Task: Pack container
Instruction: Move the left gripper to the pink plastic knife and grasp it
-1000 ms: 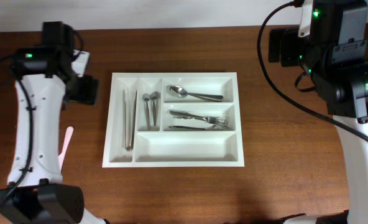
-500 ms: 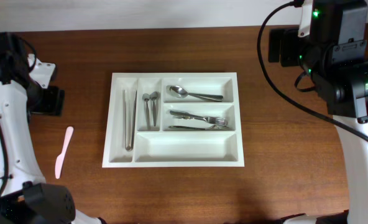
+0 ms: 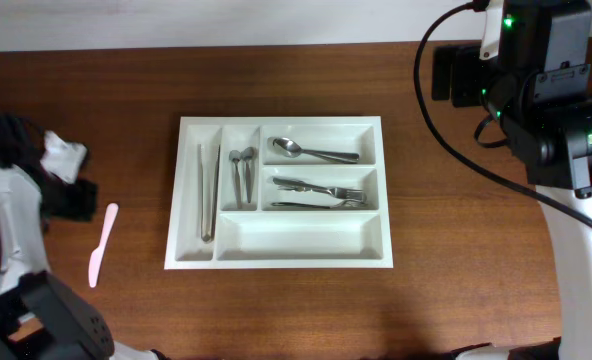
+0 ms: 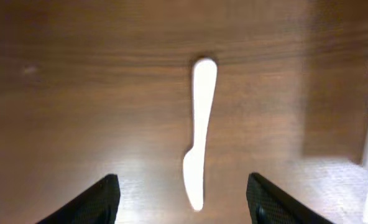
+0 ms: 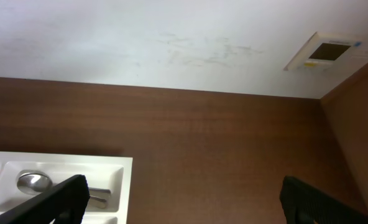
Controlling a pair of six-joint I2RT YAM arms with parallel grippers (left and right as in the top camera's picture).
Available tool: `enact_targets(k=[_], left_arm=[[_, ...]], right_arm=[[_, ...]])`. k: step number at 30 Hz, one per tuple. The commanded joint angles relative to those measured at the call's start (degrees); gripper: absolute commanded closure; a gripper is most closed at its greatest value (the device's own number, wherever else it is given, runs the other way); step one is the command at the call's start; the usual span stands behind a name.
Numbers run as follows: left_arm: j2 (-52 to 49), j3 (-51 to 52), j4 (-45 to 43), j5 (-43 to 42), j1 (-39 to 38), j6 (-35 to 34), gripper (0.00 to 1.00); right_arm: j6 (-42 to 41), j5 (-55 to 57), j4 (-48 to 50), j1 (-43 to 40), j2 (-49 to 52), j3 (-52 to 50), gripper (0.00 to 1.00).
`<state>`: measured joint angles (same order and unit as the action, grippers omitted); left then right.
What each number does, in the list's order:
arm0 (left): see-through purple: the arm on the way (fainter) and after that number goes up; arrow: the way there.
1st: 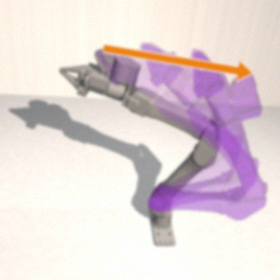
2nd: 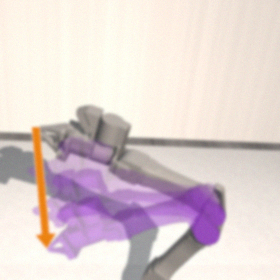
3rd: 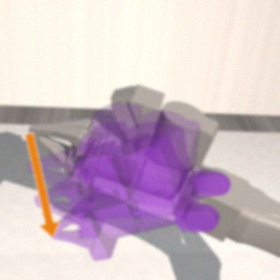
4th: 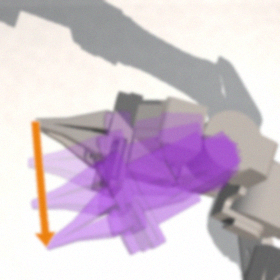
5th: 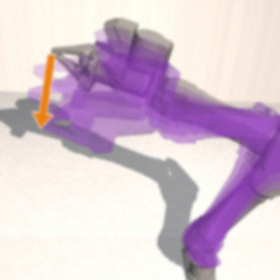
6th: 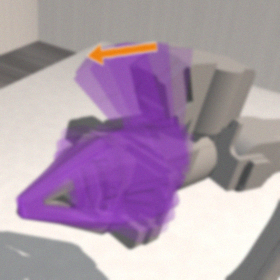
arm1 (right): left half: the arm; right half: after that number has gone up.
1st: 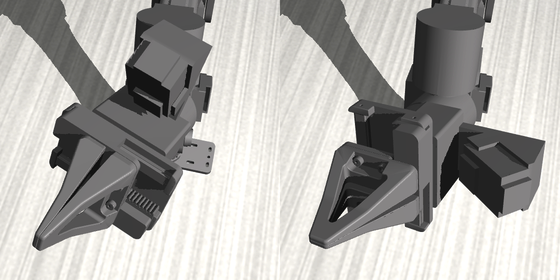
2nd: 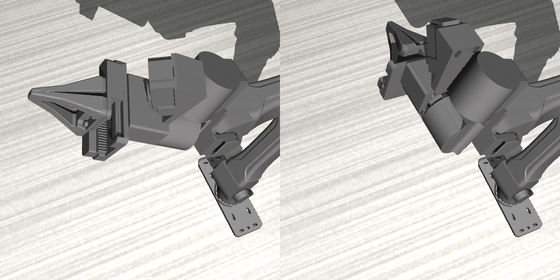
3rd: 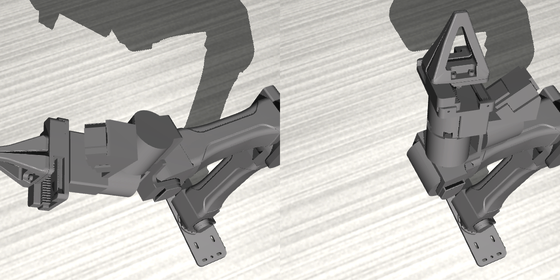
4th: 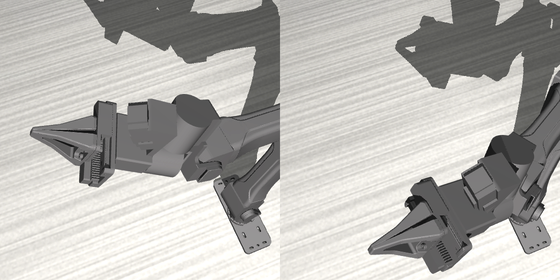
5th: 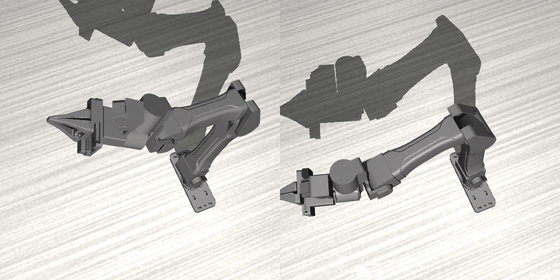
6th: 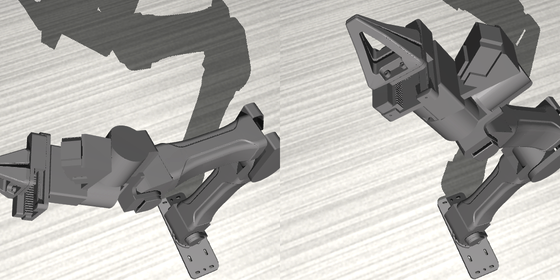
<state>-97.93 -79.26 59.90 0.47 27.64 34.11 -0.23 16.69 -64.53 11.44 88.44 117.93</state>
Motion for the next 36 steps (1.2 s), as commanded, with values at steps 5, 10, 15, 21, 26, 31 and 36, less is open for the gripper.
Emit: enact_targets(k=[5,10,15,21,26,31,36], left_arm=[[0.09,11.65,-11.23,-2.23,-0.57,3.02,0.33],[-0.74,16.85,-16.96,0.52,-0.28,3.04,0.36],[-3.78,18.64,-20.48,1.46,0.02,3.04,0.36],[-7.41,18.64,-22.01,1.44,0.02,3.04,0.42],[-9.94,18.64,-21.97,1.44,0.02,3.02,0.5],[-10.38,18.64,-21.88,1.44,0.02,3.02,0.67],[-10.38,18.64,-20.85,1.42,0.02,2.75,0.93]], right_arm=[[-0.7,0.74,0.15,-0.33,0.04,0.48,0.02],[-0.7,0.74,0.15,-0.33,0.04,0.48,0.01],[-0.7,0.72,0.17,-0.33,0.04,0.48,0.01],[-0.7,0.74,0.17,-0.33,0.04,0.48,0.01],[-0.7,0.74,0.17,-0.33,0.04,0.46,0.01],[-0.7,0.74,0.15,-0.33,0.04,0.48,0.01],[-0.7,0.74,0.15,-0.33,0.04,0.48,0.01]])
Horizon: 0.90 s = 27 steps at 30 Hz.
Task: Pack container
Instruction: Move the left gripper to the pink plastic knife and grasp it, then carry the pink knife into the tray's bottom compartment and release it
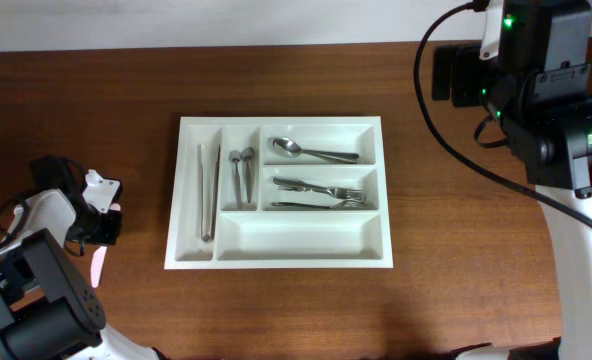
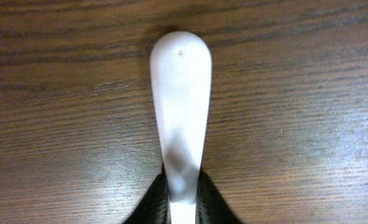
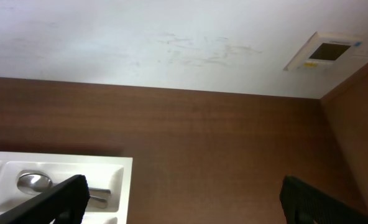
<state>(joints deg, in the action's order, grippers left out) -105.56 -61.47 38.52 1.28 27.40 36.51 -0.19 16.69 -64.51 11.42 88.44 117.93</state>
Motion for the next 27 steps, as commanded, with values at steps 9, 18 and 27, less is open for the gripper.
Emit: enact_targets(k=[9,18,27], left_arm=[[-2.43,-1.68,3.1,-1.53,-1.7,-3.34,0.98],[-2.12,-9.18,11.02,-1.55,-9.88,-7.1,0.98],[0.57,-17.4,19.43,-1.53,-16.17,-10.51,0.98]], right_arm=[[-0.74,0.74,0.13,-0.31,0.04,0.48,0.01],[-0.74,0.74,0.15,-0.31,0.04,0.46,0.01],[-0.74,0.74,0.15,-0.31,0.04,0.48,0.01]])
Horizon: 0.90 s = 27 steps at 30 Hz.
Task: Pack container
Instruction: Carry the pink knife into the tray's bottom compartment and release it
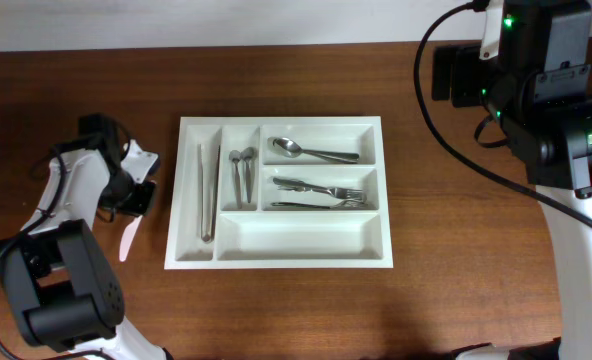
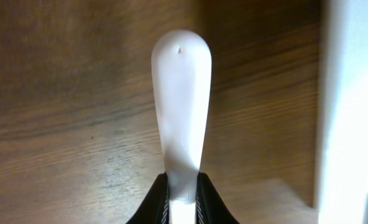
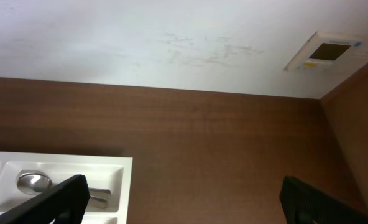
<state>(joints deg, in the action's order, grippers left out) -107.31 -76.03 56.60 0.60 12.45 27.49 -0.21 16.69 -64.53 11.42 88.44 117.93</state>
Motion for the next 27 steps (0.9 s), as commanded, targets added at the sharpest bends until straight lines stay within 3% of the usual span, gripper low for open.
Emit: enact_targets(k=[1,7,14,27], left_arm=[[3.02,-3.78,2.25,-0.85,-1.73,-1.44,0.98],[8.44,-9.68,8.17,-0.85,-7.34,3.74,0.98],[13.38,-11.37,9.92,-0.92,-19.98,13.33,0.98],[4.63,-11.06,10.1,-5.35,-40.04,28.28,0.98]], right_arm=[[-0.72,0.72,0.17,-0.31,0.04,0.46,0.01],[-0.72,0.74,0.17,-0.31,0.04,0.48,0.01],[-0.72,0.74,0.15,-0.31,0.04,0.46,0.01],[-0.72,0.74,0.17,-0.31,0.04,0.48,0.01]])
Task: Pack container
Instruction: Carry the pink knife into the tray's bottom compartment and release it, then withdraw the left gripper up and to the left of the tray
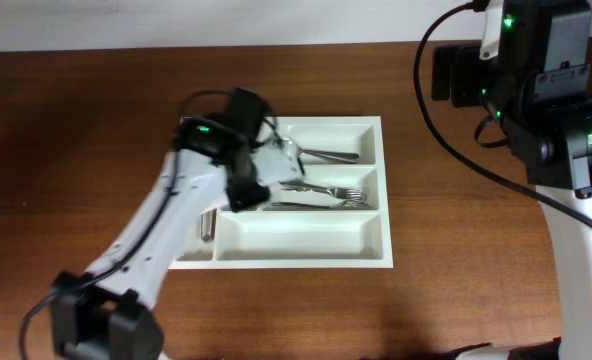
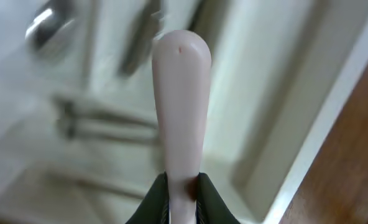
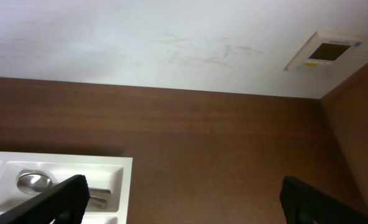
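Observation:
My left gripper [image 2: 183,200] is shut on a white plastic knife [image 2: 181,93], whose rounded end points away from the wrist camera. In the overhead view the left gripper [image 1: 248,188] hangs over the white cutlery tray [image 1: 276,262], above its narrow compartments and the left end of the fork compartment. The tray [image 2: 296,168] is blurred under the knife. Up at the back right my right gripper [image 3: 185,202] is open with nothing between its fingers.
The tray holds a big spoon [image 1: 326,154] at top right, forks [image 1: 331,196] in the middle right compartment, and tongs [image 1: 206,228] on the left, partly under my arm. Its long front compartment [image 1: 306,238] has nothing in it. The right arm [image 1: 541,70] stays beyond the tray's right end.
My left gripper, still shut on the white knife, has moved right from the wood beside the tray's left edge to over the tray. The right arm has not moved.
The white knife first lay on the table far left of the tray, with my left gripper open above it. Then the gripper was shut on it at the table. Then the knife was by the tray's left edge, and now it is over the compartments.

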Controlling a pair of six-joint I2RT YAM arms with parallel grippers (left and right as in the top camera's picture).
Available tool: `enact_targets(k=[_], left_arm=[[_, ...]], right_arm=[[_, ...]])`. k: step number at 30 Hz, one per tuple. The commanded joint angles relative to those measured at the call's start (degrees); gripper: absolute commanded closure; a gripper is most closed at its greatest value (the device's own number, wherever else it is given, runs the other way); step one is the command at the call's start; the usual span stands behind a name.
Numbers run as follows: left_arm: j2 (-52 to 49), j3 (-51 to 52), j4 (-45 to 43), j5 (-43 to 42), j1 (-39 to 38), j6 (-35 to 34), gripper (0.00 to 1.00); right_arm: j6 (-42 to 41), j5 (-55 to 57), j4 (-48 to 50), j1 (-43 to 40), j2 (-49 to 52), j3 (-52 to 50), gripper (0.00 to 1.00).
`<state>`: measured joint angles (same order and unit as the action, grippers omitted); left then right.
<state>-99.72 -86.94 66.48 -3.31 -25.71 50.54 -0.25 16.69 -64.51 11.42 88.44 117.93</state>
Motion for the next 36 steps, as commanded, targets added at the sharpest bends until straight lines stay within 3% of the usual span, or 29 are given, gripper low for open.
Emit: enact_targets(k=[1,9,13,14,15,16,23,29,36], left_arm=[[-4.37,-0.15,0.24,-1.44,-2.73,5.33,0.98],[-13.14,-0.15,1.07,-1.42,-5.88,5.29,0.96],[-13.62,-0.31,1.09,-1.42,-6.16,4.13,0.75],[-13.4,-0.5,1.11,-1.42,-6.16,3.15,0.53],[-13.2,-0.87,1.18,-1.42,-6.16,1.95,0.22],[-13.07,-1.25,1.27,-1.42,-6.16,0.87,0.01],[-10.01,-5.68,5.25,0.13,-5.81,-8.33,0.01],[-3.39,-10.32,12.26,12.41,-2.93,-17.77,0.01],[8.74,-11.19,13.49,13.66,11.02,-32.59,0.01]], right_arm=[[-0.68,0.72,0.13,-0.31,0.04,0.46,0.01],[-0.68,0.72,0.15,-0.31,0.04,0.48,0.01],[-0.68,0.72,0.15,-0.31,0.04,0.48,0.01],[-0.68,0.74,0.15,-0.31,0.04,0.48,0.01],[-0.68,0.74,0.13,-0.31,0.04,0.48,0.01],[-0.68,0.72,0.15,-0.31,0.04,0.48,0.01],[-0.68,0.72,0.13,-0.31,0.04,0.48,0.01],[-0.68,0.74,0.13,-0.31,0.04,0.48,0.01],[-0.68,0.74,0.13,-0.31,0.04,0.48,0.02]])
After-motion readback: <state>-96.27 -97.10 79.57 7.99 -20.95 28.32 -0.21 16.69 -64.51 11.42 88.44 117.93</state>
